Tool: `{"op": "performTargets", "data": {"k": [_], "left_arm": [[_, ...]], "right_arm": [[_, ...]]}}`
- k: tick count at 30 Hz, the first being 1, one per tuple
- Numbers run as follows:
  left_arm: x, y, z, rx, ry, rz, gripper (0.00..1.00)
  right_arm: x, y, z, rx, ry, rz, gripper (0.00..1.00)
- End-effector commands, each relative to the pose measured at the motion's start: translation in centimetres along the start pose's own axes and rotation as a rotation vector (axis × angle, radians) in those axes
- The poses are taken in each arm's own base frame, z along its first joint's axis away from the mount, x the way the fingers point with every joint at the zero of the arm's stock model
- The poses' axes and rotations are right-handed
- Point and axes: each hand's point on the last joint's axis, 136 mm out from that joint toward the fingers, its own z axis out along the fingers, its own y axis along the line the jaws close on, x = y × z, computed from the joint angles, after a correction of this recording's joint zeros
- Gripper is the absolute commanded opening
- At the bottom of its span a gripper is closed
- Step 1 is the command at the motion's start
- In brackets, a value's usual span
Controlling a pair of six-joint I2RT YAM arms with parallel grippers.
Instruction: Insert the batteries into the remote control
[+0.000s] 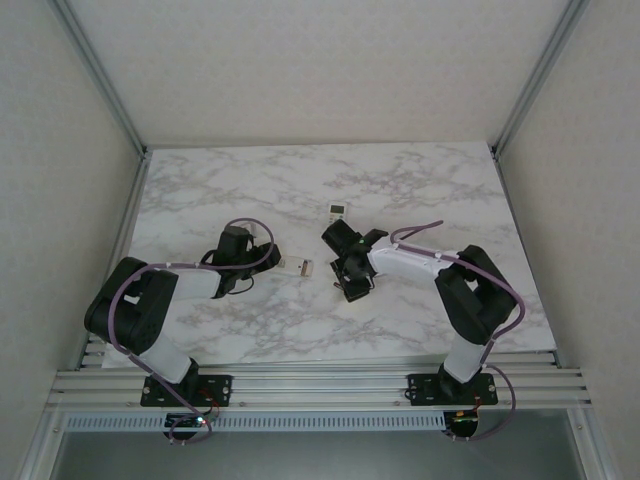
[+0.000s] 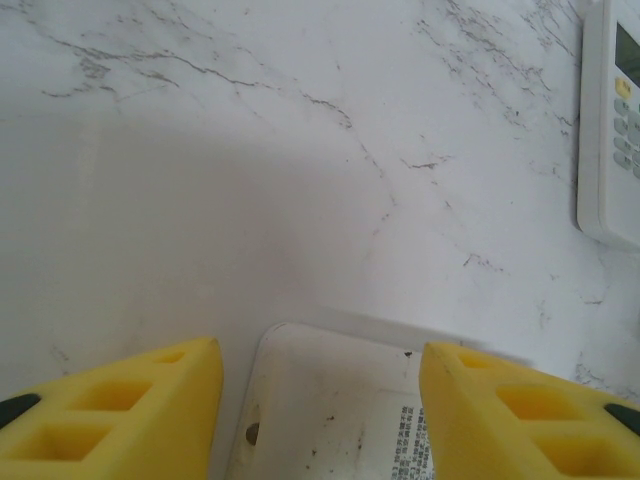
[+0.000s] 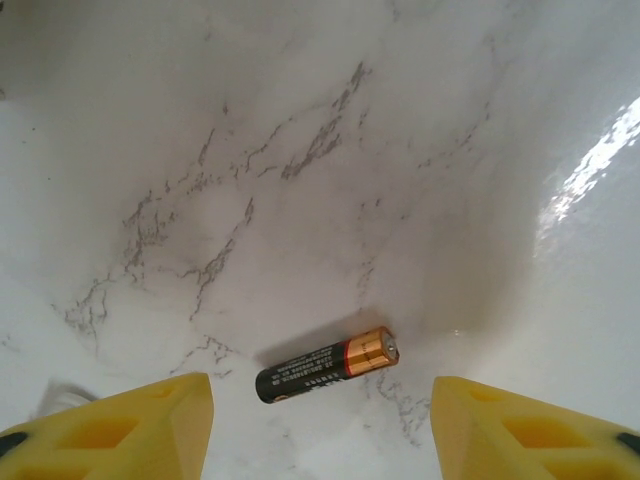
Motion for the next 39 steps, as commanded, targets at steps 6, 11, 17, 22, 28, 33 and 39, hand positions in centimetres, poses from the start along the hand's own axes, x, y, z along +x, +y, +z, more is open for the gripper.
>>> {"op": "performTargets", "data": {"k": [6, 11, 17, 22, 28, 33, 39], "left_arm": [[0.0, 0.5, -0.1, -0.015, -0.007, -0.003, 0.53], [0.0, 0.5, -0.1, -0.015, -0.008, -0.002, 0.53], [0.0, 0.6, -0.2, -0.017, -0.008, -0.002, 0.53], [0.0, 0.6, -0.1, -0.016, -0.008, -0.001, 0.53], [-0.1, 0.5, -0.2, -0.015, -0.011, 0.001, 0.53], [0.0, 0.5, -0.2, -0.013, -0.01, -0.002, 0.53], [0.1, 0.6, 0.0, -0.013, -0.005, -0.005, 0.53]], "right_arm": [[-0.5, -1.4, 2.1, 0.079, -0.007, 0.118, 0.5], [-1.3, -1.6, 2.4, 0.085, -0.037, 0.104, 0.26], [-2.3, -1.2, 2.4, 0.066, -0.058, -0.002, 0.1], [-2.7, 0.1, 1.6, 0.002, -0.082, -0.172, 0.01], [-3.2, 4.6, -2.1, -0.125, -0.214, -0.601, 0.0], [-1.4, 8.0, -4.0, -0.135, -0.329, -0.968, 0.0], [2.3, 10.9, -2.7, -0.207, -0.238, -1.051, 0.0]]}}
